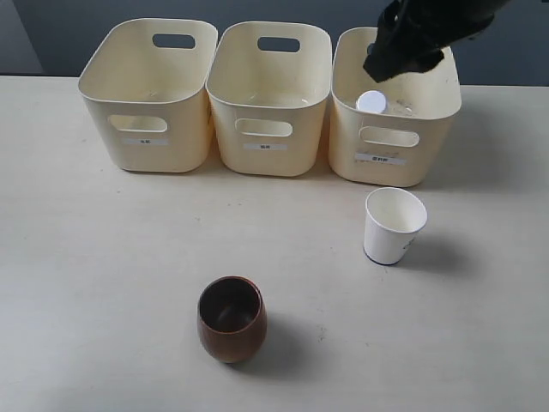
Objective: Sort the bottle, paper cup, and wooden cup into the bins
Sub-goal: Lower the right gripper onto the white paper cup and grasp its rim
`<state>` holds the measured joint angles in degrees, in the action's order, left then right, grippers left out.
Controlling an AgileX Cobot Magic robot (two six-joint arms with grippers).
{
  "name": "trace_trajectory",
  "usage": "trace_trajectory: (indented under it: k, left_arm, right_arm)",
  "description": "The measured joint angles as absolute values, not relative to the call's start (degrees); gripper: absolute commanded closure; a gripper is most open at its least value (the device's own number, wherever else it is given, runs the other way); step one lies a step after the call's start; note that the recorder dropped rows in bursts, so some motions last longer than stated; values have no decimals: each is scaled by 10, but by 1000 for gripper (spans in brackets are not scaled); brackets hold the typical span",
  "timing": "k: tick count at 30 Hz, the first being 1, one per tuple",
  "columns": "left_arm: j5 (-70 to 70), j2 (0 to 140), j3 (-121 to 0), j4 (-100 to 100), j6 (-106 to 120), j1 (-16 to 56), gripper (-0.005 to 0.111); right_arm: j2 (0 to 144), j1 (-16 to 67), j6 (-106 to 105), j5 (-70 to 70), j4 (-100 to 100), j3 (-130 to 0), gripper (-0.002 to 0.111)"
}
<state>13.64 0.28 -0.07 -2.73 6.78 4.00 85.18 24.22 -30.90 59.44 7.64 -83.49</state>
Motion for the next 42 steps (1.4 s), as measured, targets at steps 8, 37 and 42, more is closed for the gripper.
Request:
trace_trajectory:
  k: [8,37,42]
  left_arm:
    - [136,3,-1,-27,67,40,107]
    - [136,3,-1,-27,67,40,107]
    - [136,3,-1,-27,67,40,107]
  right_arm:
    - [834,242,-306,696,134,-827,55]
    - [992,287,-301,678,78,-724,55]
    - [1014,287,-300,652,64,-724,55]
